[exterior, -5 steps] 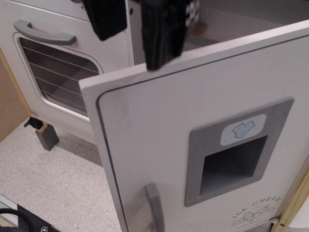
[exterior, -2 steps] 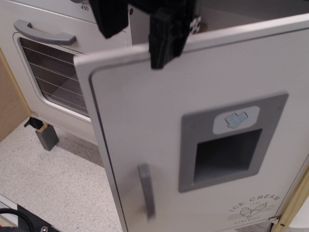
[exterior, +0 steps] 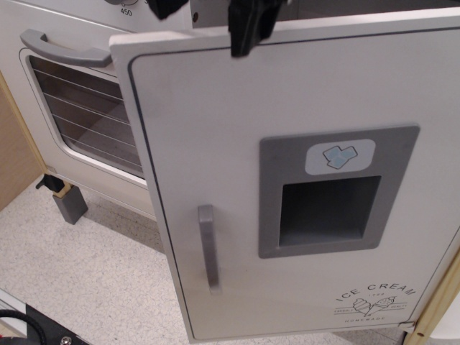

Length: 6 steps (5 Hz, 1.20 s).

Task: Close fridge

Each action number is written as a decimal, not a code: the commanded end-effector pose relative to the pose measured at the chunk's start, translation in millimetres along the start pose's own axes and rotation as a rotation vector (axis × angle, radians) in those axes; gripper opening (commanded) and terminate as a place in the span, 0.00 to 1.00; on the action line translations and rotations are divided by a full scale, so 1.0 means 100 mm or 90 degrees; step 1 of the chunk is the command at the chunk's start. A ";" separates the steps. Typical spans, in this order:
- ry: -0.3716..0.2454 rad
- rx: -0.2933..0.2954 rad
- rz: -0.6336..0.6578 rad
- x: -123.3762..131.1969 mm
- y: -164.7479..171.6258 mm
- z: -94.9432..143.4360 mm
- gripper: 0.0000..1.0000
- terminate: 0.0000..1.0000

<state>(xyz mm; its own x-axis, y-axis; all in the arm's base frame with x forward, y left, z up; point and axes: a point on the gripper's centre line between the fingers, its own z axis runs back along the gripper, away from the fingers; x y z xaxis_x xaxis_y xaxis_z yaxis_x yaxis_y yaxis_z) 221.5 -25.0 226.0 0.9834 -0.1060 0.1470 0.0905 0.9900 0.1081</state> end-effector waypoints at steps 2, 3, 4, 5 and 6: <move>-0.025 0.028 -0.030 -0.28 -0.10 0.04 1.00 0.00; -0.033 0.036 -0.031 -0.37 -0.13 -0.11 1.00 0.00; -0.077 -0.008 -0.028 -0.49 -0.14 -0.10 1.00 0.00; -0.079 -0.012 -0.012 -0.54 -0.15 -0.20 1.00 0.00; -0.060 -0.026 0.026 -0.50 -0.17 -0.45 1.00 0.00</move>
<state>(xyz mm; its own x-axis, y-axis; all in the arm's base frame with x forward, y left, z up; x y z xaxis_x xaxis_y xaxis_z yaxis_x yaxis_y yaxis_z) 177.4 -35.5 166.0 0.9740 -0.0705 0.2151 0.0604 0.9968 0.0529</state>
